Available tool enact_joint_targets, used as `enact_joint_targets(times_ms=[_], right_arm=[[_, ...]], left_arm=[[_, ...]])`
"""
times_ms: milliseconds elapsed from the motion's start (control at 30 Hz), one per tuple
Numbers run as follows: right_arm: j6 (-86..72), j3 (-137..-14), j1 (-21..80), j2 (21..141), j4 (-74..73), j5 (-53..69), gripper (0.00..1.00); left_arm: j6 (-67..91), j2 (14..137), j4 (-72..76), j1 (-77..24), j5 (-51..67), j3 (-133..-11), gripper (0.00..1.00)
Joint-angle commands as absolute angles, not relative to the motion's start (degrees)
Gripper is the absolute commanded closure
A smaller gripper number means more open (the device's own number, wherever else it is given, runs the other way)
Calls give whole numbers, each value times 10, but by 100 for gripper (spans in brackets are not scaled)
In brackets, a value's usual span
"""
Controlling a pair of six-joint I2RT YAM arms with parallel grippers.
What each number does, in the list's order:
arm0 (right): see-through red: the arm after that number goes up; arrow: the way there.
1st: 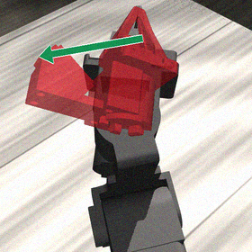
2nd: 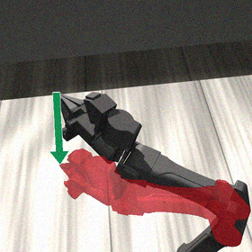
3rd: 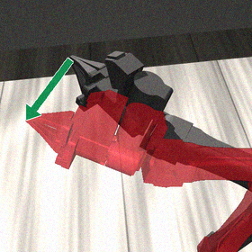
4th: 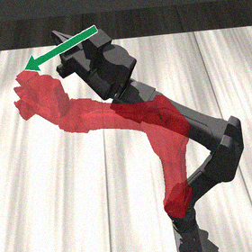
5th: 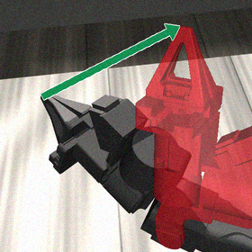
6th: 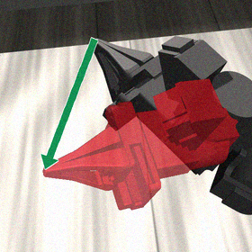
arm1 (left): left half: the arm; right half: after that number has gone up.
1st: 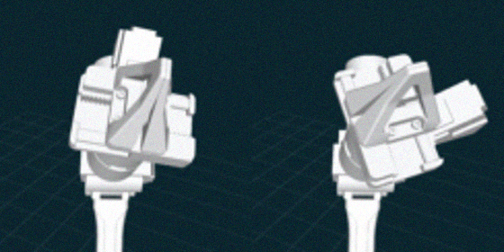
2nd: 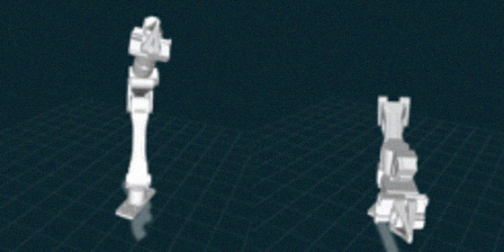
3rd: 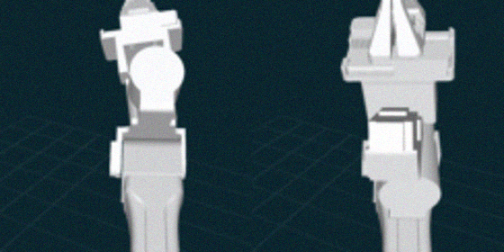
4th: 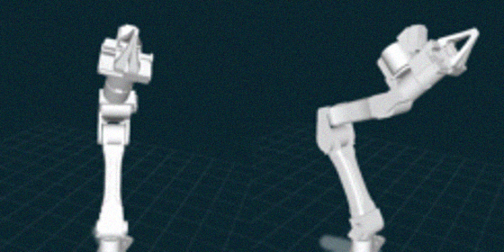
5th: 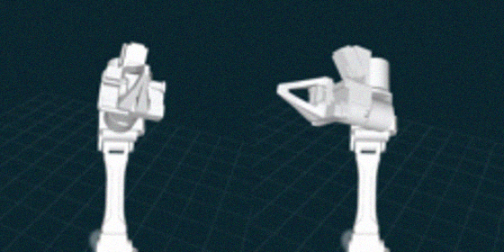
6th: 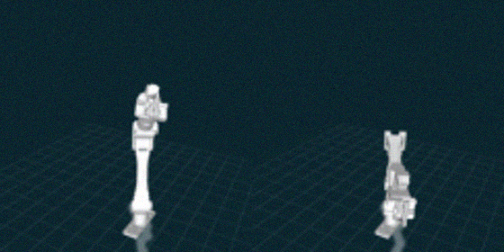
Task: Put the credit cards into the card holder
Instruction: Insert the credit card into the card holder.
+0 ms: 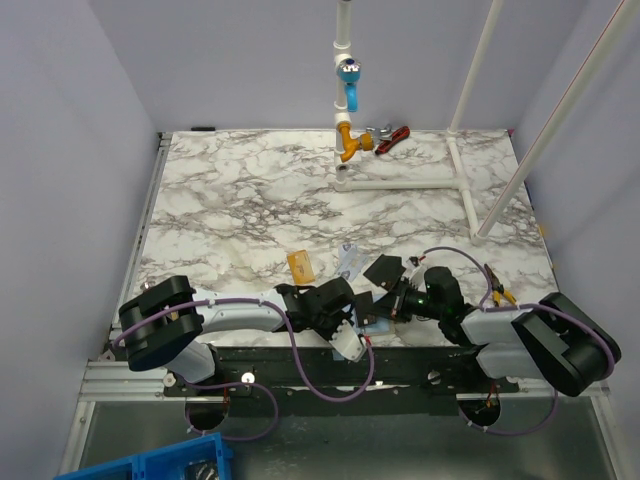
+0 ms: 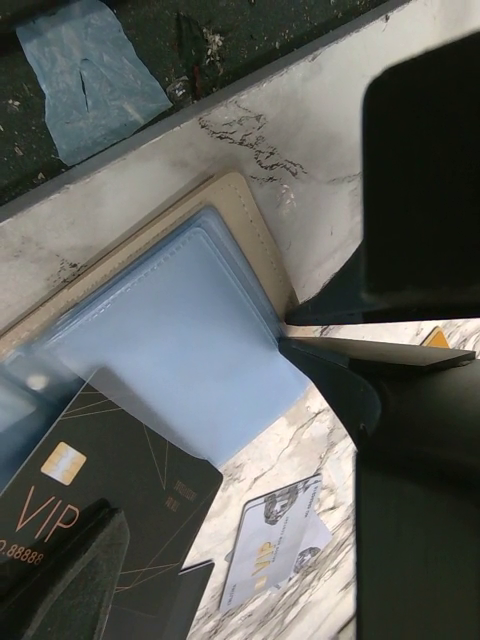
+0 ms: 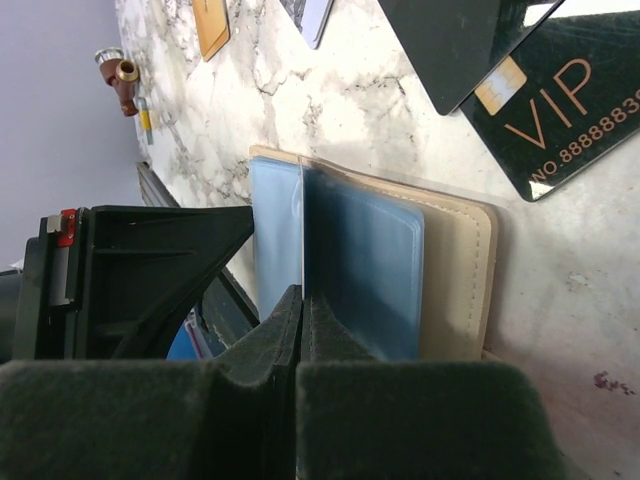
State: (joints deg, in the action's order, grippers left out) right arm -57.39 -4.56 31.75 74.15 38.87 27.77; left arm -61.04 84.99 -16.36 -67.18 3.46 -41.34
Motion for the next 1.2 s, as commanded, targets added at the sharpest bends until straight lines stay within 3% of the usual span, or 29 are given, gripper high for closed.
enact_joint_targets(times_ms=[0,467,767,1167], right_arm=[[-557,-36,315,725,370,281,99],[-533,-42,316,788,365,330,99],[-524,-33,316,728,287,316,99],[-532,-40,316,739,242,292,99]], left_arm=[[-602,856,-160,-678,30,-404,89],[-595,859,-158,-678,20,-404,93],[-593,867,-158,-678,14,-405,95],[-581,865,-163,-679,9,-413,99]])
